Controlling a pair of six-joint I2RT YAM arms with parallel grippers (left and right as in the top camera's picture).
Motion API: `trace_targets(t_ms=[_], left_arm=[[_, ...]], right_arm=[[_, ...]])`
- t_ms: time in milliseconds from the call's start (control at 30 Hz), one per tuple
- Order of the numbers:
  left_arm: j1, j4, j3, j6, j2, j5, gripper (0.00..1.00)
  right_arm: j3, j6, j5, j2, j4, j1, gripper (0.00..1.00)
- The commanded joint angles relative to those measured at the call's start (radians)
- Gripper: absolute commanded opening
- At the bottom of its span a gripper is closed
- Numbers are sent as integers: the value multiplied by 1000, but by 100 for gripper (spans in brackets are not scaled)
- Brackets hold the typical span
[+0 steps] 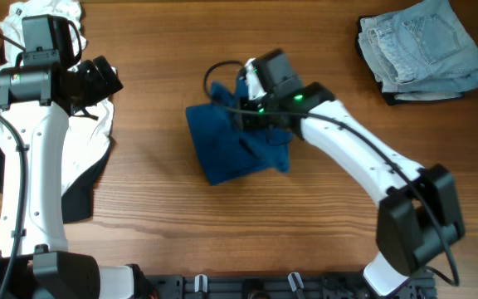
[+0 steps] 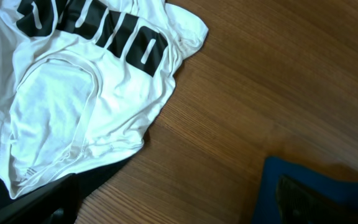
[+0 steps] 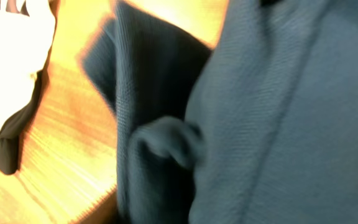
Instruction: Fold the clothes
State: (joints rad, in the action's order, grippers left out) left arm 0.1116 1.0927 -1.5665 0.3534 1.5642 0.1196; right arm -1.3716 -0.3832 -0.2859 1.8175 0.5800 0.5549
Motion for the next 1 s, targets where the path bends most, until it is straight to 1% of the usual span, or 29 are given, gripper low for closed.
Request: trace_targets(t_ms=[0, 67, 133, 300, 400, 467, 567, 700, 833, 967], left_arm=[[5, -3, -8, -13, 18, 12, 100], [5, -4, -8, -13, 32, 13, 100], [5, -11, -8, -13, 45, 13, 100], [5, -56, -8, -12, 56, 13, 100], [5, -84, -8, -12, 56, 13, 100], [5, -95, -8, -12, 56, 13, 100], [5, -107, -8, -12, 56, 13, 100], [5, -114, -8, -12, 56, 13, 100], [5, -118, -8, -13, 58, 13, 100], [5, -123, -8, -11, 61, 12, 100]], right_arm=[[-21, -14, -18, 44, -7, 47, 59], [-22, 23, -41, 40, -5, 69, 54], [-22, 42, -72, 36, -2, 76, 54], [-22, 138, -258, 16, 10, 76, 53], [-22, 210, -269, -13, 55, 76, 53], [-26, 306, -273, -48, 105, 76, 54], [-33, 406, -250, -97, 168, 76, 56], [-33, 394, -143, -142, 184, 75, 59], [-33, 327, -84, -146, 164, 69, 62], [-33, 284, -32, -144, 153, 64, 71]])
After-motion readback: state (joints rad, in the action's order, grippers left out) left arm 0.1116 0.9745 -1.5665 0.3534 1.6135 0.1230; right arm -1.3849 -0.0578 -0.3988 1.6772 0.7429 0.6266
